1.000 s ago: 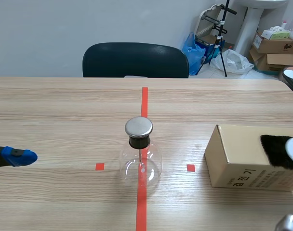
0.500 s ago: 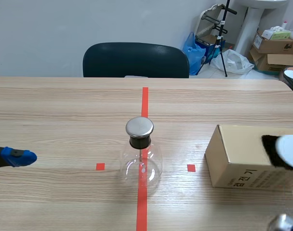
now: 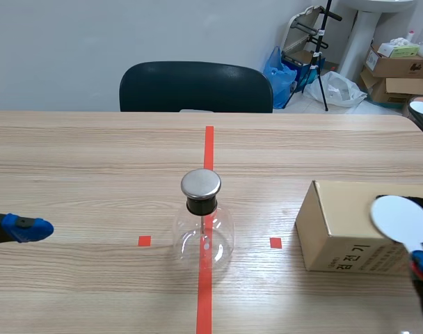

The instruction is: Do the electroscope experiment

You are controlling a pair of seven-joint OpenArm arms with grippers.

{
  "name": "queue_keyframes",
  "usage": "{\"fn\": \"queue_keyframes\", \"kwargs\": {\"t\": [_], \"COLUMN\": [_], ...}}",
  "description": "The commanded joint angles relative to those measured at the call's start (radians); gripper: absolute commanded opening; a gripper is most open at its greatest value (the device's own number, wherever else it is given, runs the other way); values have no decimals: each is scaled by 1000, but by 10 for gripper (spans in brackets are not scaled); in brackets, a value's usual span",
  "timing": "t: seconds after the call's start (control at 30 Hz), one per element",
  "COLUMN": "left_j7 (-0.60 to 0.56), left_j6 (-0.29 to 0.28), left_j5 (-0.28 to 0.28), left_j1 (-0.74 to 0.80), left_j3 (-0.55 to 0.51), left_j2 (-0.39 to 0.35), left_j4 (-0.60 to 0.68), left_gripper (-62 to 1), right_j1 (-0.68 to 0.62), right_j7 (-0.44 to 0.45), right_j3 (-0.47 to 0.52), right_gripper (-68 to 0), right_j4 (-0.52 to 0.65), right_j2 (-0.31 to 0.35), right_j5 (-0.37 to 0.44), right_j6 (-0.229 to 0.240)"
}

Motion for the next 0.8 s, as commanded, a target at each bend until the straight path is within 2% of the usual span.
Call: {"fn": "queue_keyframes", "kwargs": {"t": [0.0, 0.03, 0.07, 0.1, 0.17, 0.2, 0.23, 0.27, 0.33, 0.37, 0.4, 0.5, 0.53, 0.57, 0.63, 0.67, 0.7, 0.77], "left_j7": [-14, -14, -14, -14, -14, -14, -14, -14, -14, -14, -14, -14, -14, -14, -14, -14, -14, -14], "left_j6": [-2, -2, -2, -2, -2, -2, -2, -2, -2, -2, -2, -2, -2, -2, -2, -2, -2, -2], "left_j5": [-14, -14, -14, -14, -14, -14, -14, -14, -14, -14, -14, -14, -14, -14, -14, -14, -14, -14], "left_j1": [0, 0, 0, 0, 0, 0, 0, 0, 0, 0, 0, 0, 0, 0, 0, 0, 0, 0], "left_j3": [-5, -5, -5, -5, -5, -5, -5, -5, -5, -5, -5, -5, -5, -5, -5, -5, -5, -5], "left_j2": [5, 5, 5, 5, 5, 5, 5, 5, 5, 5, 5, 5, 5, 5, 5, 5, 5, 5], "left_j4": [5, 5, 5, 5, 5, 5, 5, 5, 5, 5, 5, 5, 5, 5, 5, 5, 5, 5], "left_gripper": [14, 14, 14, 14, 14, 14, 14, 14, 14, 14, 14, 14, 14, 14, 14, 14, 14, 14], "right_j1": [-3, -3, -3, -3, 0, 0, -1, -5, -12, -13, -14, -13, -14, -15, -20, -20, -19, -13], "right_j7": [-169, -241, -246, -188, -2, 47, 43, -8, -165, -192, -171, 6, 12, -27, -182, -220, -193, -40], "right_j3": [10, 10, 10, 10, 10, 10, 10, 10, 11, 11, 11, 9, 9, 10, 12, 12, 12, 10], "right_gripper": [-666, -666, -667, -666, -666, -667, -666, -666, -667, -666, -667, -666, -666, -666, -666, -666, -667, -666], "right_j4": [3, 3, 3, 3, 3, 3, 3, 3, 3, 3, 3, 3, 3, 3, 3, 3, 3, 3], "right_j2": [6, 6, 7, 7, 6, 6, 5, 4, 1, 1, 1, 0, -1, -5, -8, -8, -8, -8], "right_j5": [35, 33, 26, 13, 10, 17, 26, 41, 39, 30, 16, 5, 6, 18, 27, 26, 22, 11], "right_j6": [-47, -47, -47, -47, -47, -47, -47, -47, -47, -47, -47, -47, -47, -47, -47, -47, -47, -47]}}
